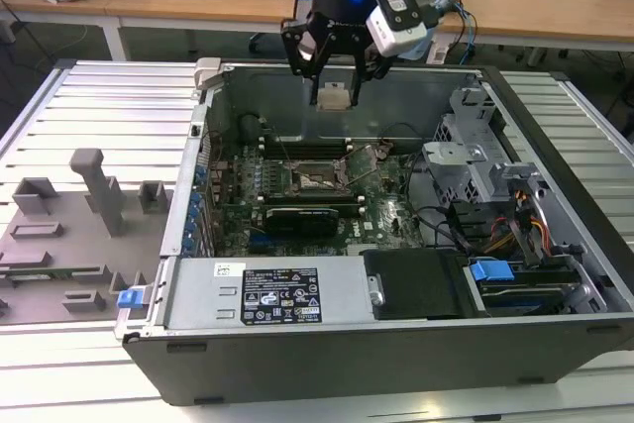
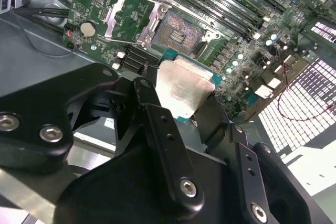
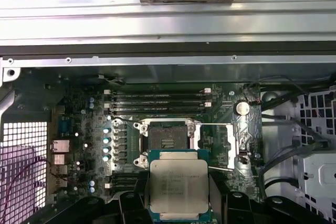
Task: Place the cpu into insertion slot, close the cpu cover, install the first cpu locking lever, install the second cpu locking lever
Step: 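Place the cpu into insertion slot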
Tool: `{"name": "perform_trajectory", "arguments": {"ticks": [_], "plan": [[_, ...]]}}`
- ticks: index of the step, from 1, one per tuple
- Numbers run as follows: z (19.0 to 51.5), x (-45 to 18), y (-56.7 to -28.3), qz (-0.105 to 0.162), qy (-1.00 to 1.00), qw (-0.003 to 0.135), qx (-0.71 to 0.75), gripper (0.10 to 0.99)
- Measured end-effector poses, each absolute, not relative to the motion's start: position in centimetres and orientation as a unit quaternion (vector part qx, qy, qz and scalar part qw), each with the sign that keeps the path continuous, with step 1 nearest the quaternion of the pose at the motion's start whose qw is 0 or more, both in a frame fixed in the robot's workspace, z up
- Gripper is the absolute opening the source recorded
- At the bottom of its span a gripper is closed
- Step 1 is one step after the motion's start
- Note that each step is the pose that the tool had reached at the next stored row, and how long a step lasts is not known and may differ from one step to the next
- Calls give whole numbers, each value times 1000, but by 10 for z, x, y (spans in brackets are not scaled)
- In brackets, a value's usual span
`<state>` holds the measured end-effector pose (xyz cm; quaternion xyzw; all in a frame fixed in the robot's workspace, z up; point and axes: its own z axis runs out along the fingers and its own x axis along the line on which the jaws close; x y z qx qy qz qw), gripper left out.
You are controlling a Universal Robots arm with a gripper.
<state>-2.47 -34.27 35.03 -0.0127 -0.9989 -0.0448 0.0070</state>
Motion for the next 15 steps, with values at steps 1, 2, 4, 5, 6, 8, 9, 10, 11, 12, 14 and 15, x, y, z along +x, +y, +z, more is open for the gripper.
{"name": "perform_trajectory", "arguments": {"ticks": [1,2,4,5,6,8,9,10,11,12,14,15], "plan": [[349,-25,-343,-45,-999,7,-13,537],[348,-25,-343,-45,-999,7,-13,537],[346,-25,-343,-45,-999,7,-13,537],[345,-25,-343,-45,-999,7,-13,537],[344,-25,-343,-45,-999,7,-13,537],[341,-25,-343,-45,-999,7,-13,537],[339,-25,-343,-45,-999,7,-13,537],[338,-25,-343,-45,-999,7,-13,537],[336,-25,-343,-45,-999,7,-13,537],[335,-25,-343,-45,-999,7,-13,537],[334,-25,-343,-45,-999,7,-13,537],[333,-25,-343,-45,-999,7,-13,537]]}}
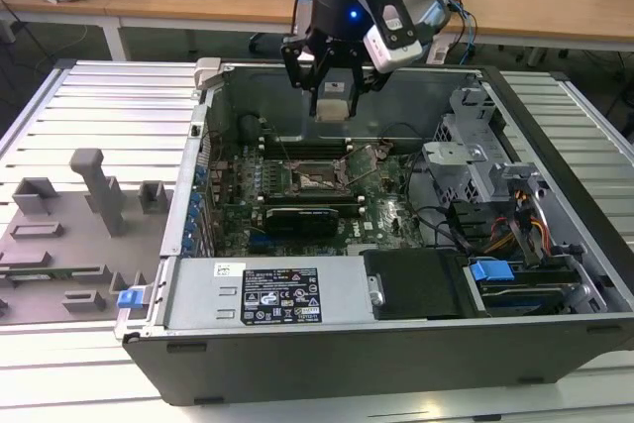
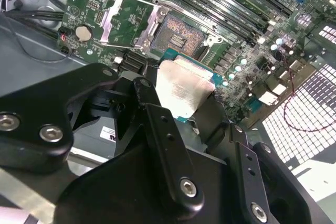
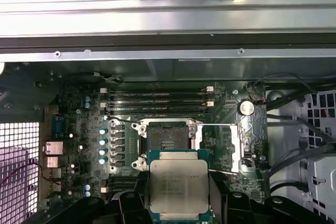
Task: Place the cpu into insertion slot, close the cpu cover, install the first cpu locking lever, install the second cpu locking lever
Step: 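Place the cpu into insertion slot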
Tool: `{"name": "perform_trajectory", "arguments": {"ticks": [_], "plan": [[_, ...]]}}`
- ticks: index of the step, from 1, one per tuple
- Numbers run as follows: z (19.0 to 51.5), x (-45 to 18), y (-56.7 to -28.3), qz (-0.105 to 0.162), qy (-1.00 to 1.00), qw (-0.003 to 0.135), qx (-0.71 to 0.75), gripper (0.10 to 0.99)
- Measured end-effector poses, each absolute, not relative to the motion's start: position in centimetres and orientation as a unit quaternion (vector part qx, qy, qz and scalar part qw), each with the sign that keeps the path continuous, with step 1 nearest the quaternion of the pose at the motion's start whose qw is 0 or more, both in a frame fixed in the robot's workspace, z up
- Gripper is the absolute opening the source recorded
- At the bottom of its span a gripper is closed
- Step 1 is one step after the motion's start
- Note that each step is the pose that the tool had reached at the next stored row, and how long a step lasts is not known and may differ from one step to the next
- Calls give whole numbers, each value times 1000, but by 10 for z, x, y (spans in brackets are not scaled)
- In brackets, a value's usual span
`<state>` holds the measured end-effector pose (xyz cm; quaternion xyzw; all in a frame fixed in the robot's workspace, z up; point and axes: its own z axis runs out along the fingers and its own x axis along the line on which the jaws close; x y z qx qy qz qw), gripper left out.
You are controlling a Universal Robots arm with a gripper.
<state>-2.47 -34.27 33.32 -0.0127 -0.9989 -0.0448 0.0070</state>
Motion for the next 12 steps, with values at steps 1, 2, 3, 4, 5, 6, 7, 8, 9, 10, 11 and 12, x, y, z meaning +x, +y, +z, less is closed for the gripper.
{"name": "perform_trajectory", "arguments": {"ticks": [1,2,3,4,5,6,7,8,9,10,11,12], "plan": [[333,-25,-343,-45,-999,7,-13,537],[332,-25,-343,-45,-999,7,-13,537],[331,-25,-343,-45,-999,7,-13,537],[330,-25,-343,-45,-999,7,-13,537],[329,-25,-343,-45,-999,7,-13,537],[328,-25,-343,-45,-999,7,-13,537],[327,-25,-343,-45,-999,7,-13,537],[326,-25,-343,-45,-999,7,-13,537],[325,-25,-343,-45,-999,7,-13,537],[324,-25,-343,-45,-999,7,-13,537],[323,-25,-343,-45,-999,7,-13,537],[322,-25,-343,-45,-999,7,-13,537]]}}
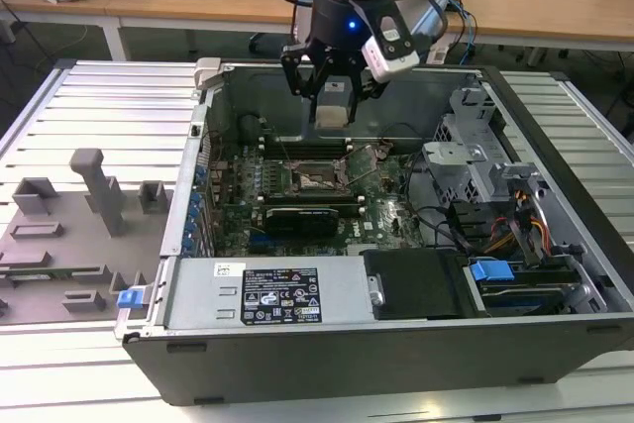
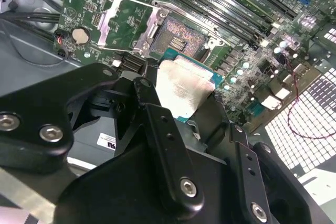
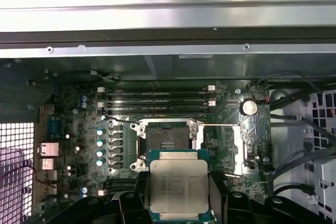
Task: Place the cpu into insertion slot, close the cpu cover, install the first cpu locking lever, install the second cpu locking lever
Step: 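Place the cpu into insertion slot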
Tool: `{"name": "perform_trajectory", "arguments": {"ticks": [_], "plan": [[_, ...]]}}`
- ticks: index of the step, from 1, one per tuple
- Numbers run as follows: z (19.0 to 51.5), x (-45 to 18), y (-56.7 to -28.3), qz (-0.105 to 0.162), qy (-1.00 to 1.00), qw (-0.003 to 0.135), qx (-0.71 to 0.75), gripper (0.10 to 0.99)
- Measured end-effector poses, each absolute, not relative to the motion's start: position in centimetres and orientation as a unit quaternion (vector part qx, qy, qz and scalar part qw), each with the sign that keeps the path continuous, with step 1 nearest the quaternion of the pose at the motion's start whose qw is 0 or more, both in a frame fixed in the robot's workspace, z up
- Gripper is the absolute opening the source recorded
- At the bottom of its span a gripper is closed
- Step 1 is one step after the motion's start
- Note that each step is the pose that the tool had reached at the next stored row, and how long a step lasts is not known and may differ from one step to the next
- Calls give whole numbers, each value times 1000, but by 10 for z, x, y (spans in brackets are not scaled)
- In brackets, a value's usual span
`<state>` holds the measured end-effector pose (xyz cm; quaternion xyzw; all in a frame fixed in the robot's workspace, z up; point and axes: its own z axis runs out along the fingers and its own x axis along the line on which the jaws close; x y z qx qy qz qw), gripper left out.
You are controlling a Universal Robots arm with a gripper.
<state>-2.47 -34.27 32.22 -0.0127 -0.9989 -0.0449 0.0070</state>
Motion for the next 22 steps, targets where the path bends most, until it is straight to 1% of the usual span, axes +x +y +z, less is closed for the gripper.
{"name": "perform_trajectory", "arguments": {"ticks": [8,13,22], "plan": [[306,-25,-343,-45,-999,7,-13,537],[302,-25,-343,-45,-999,7,-19,537],[300,-25,-343,-45,-992,2,-116,537]]}}
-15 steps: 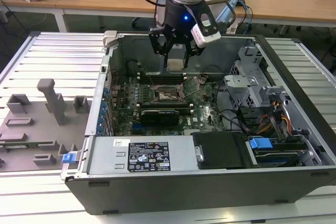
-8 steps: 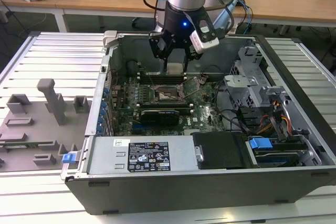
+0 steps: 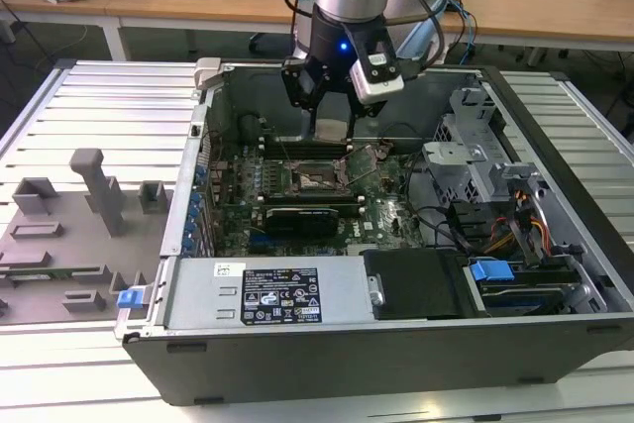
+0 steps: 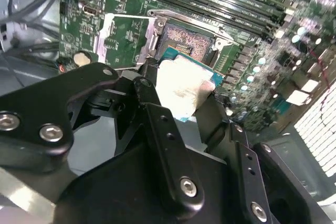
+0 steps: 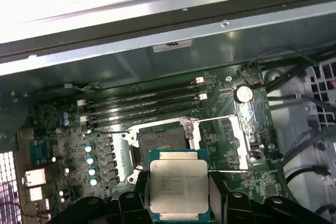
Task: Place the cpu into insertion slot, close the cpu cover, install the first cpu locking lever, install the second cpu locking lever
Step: 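Place the cpu into insertion slot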
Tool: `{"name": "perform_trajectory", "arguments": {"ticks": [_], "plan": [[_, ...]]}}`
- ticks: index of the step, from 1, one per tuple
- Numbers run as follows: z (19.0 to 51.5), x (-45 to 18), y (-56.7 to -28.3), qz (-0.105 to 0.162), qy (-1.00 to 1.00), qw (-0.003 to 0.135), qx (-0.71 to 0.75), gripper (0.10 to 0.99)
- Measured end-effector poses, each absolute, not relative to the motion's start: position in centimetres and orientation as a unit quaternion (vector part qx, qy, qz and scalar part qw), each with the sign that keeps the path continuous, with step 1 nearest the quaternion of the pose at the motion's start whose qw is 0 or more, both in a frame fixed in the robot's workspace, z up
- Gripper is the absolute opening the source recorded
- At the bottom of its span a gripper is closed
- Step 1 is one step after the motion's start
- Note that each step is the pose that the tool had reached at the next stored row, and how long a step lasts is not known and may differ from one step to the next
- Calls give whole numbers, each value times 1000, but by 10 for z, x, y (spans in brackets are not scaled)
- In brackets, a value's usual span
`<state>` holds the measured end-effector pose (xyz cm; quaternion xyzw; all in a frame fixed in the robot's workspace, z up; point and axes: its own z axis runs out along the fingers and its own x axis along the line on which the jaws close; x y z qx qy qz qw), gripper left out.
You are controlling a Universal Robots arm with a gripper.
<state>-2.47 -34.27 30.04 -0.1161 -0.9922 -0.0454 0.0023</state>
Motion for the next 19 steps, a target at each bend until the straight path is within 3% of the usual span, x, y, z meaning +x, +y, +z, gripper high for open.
{"name": "perform_trajectory", "arguments": {"ticks": [19], "plan": [[300,-25,-343,-45,-948,-7,-314,537]]}}
